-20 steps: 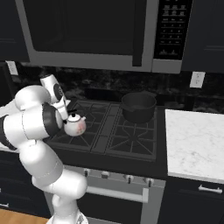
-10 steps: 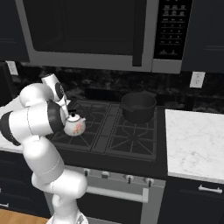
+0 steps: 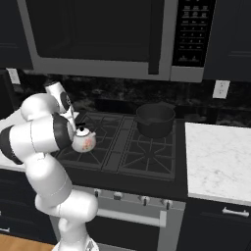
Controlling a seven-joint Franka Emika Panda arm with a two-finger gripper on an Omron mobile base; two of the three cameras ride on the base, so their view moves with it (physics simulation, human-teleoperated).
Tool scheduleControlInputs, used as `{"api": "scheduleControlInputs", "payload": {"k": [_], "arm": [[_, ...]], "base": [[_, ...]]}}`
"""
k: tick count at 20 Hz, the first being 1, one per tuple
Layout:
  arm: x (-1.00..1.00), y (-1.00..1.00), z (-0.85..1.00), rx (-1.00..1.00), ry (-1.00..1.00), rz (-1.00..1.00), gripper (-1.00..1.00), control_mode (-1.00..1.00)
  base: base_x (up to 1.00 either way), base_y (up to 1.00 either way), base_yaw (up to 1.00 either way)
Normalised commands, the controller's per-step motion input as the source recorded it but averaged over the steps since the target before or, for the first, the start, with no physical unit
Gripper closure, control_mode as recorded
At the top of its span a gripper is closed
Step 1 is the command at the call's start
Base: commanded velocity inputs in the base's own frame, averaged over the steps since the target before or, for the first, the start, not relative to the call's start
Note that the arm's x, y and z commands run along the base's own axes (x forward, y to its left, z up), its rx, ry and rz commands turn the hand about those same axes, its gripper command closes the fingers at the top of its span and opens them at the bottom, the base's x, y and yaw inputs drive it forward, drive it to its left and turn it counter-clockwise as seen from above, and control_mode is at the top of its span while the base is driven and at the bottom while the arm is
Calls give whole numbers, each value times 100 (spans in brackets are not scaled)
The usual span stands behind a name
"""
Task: Pick the kettle from the counter and place it on a stove burner. Then turn the burner on.
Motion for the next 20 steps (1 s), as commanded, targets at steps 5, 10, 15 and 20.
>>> {"api": "scheduleControlInputs", "payload": {"k": [5, 10, 15, 20], "arm": [[-17, 16, 17, -1, 0, 0, -100, -100], [-28, 32, 4, -4, 0, 0, -100, -100], [-56, 26, 0, -5, -2, 1, -100, -100], [-86, 1, 0, -1, -11, 3, -100, -100]], "base": [[0, 0, 0], [0, 0, 0], [0, 0, 0], [0, 0, 0]]}}
